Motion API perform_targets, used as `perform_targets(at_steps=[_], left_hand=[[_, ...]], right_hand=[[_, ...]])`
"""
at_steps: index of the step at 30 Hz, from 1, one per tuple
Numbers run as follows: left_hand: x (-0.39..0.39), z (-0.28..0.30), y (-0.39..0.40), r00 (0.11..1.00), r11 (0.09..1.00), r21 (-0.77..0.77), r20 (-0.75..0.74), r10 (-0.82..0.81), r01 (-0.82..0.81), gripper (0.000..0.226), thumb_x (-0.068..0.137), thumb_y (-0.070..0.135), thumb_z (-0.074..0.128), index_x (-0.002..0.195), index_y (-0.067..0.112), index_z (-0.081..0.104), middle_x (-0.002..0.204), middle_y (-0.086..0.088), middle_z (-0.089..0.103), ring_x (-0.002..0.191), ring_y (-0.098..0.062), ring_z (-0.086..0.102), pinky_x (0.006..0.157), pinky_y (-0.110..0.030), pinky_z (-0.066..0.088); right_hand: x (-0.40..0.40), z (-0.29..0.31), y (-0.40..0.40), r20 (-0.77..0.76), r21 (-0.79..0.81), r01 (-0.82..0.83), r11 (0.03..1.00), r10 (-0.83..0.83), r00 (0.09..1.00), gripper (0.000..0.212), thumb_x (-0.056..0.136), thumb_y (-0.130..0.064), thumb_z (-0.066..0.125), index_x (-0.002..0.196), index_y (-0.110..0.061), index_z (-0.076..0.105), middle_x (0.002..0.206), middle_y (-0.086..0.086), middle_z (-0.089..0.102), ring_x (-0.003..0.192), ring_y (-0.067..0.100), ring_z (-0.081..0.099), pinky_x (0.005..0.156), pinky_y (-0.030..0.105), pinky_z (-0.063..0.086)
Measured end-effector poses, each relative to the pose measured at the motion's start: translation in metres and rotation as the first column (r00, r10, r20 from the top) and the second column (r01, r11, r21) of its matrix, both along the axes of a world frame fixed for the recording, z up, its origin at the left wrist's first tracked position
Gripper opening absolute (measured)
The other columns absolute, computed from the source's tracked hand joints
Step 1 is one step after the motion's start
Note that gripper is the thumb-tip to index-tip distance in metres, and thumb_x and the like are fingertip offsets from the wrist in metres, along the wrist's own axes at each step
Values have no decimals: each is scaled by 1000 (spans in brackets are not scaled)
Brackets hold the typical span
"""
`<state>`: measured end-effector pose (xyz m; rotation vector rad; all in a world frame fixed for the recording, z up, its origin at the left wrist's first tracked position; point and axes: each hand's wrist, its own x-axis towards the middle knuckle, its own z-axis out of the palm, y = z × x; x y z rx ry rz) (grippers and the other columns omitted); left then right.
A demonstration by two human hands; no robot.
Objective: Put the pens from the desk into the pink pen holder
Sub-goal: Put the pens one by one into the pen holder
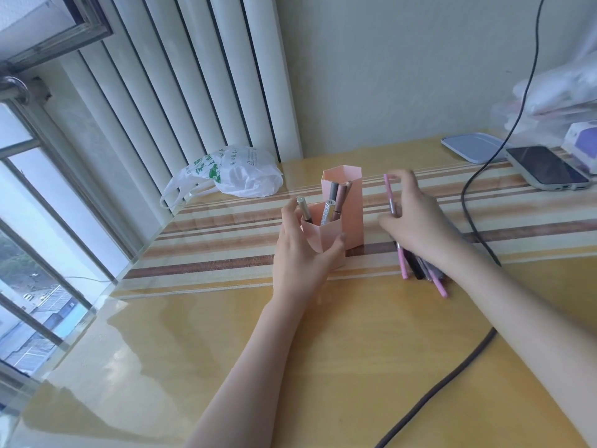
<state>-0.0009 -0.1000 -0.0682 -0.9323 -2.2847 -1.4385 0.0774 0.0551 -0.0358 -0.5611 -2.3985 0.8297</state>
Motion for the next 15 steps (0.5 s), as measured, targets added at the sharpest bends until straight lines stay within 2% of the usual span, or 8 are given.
perform_targets(at_steps=[2, 4, 6, 8, 10, 12, 13, 15], left_hand=[[2, 1, 0, 1000, 1000, 26, 20, -4, 4, 63, 69, 35, 68, 117, 11, 36, 101, 5, 56, 84, -15, 51, 64, -25, 39], [2, 4, -1, 998, 999, 51, 60, -11, 8, 54, 65, 30, 66, 107, 16, 36, 90, 6, 54, 73, -11, 49, 59, -21, 38], [2, 7, -3, 991, 996, 87, 126, -38, 28, 46, 61, 23, 63, 97, 23, 33, 84, 4, 50, 68, -11, 46, 57, -22, 39], [1, 9, -5, 984, 992, 112, 162, -75, 57, 44, 60, 19, 60, 90, 32, 30, 86, -5, 51, 73, -21, 48, 60, -29, 41], [1, 10, -5, 976, 988, 125, 185, -112, 90, 48, 60, 17, 59, 87, 42, 29, 86, -4, 50, 79, -24, 50, 65, -33, 44], [2, 11, -5, 956, 978, 168, 244, -165, 126, 48, 60, 16, 59, 88, 43, 29, 79, 6, 45, 77, -13, 48, 66, -27, 44], [1, 12, -6, 944, 973, 188, 274, -185, 136, 48, 60, 16, 58, 88, 42, 30, 77, 9, 44, 76, -6, 47, 66, -22, 43], [0, 11, -6, 935, 971, 194, 297, -191, 137, 50, 60, 18, 58, 97, 41, 34, 81, 9, 48, 76, 1, 47, 65, -14, 41]], right_hand=[[1, 6, 1, -242, -82, -14, 997, -7, 970, 62, 85, -1, 57, 138, -22, 32, 72, 9, 50, 60, 23, 53, 50, 33, 42], [4, 11, -1, -462, -107, -30, 994, -23, 887, 71, 80, 3, 57, 140, -24, 32, 72, 9, 51, 56, 17, 53, 53, 35, 49], [8, 16, -5, -646, -88, -31, 996, -34, 762, 72, 76, 5, 55, 141, -18, 33, 74, 7, 55, 58, 22, 57, 56, 40, 54], [13, 23, -9, -798, -74, -37, 997, -37, 601, 66, 76, 7, 50, 139, -9, 33, 77, -10, 56, 59, 29, 57, 57, 42, 54], [20, 31, -13, -887, -45, -51, 998, -17, 462, 57, 80, 10, 46, 133, -4, 31, 92, -16, 59, 60, 33, 55, 58, 42, 56], [26, 39, -16, -922, -45, -82, 996, -10, 386, 50, 88, 7, 47, 131, -7, 27, 102, 15, 58, 61, 34, 57, 53, 45, 55], [28, 42, -17, -932, -46, -86, 995, -12, 362, 47, 91, 3, 48, 130, -10, 25, 103, 24, 55, 61, 35, 58, 50, 44, 54], [30, 47, -19, -943, -31, -75, 997, -4, 333, 44, 95, -3, 51, 128, -13, 23, 107, 29, 54, 65, 35, 60, 47, 41, 53]])
